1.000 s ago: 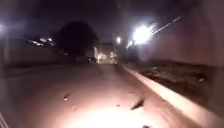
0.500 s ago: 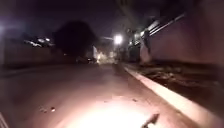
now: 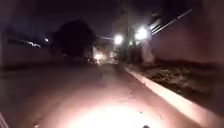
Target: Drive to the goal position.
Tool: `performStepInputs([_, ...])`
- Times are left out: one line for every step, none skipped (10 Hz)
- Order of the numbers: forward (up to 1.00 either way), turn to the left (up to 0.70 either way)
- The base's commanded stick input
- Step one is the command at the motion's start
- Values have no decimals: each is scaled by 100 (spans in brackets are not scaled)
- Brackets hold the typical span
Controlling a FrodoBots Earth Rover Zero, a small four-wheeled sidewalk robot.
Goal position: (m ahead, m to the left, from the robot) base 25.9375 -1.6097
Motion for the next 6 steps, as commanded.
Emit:
performStepInputs([70,1])
performStepInputs([70,1])
performStepInputs([70,1])
performStepInputs([70,1])
performStepInputs([70,1])
performStepInputs([70,1])
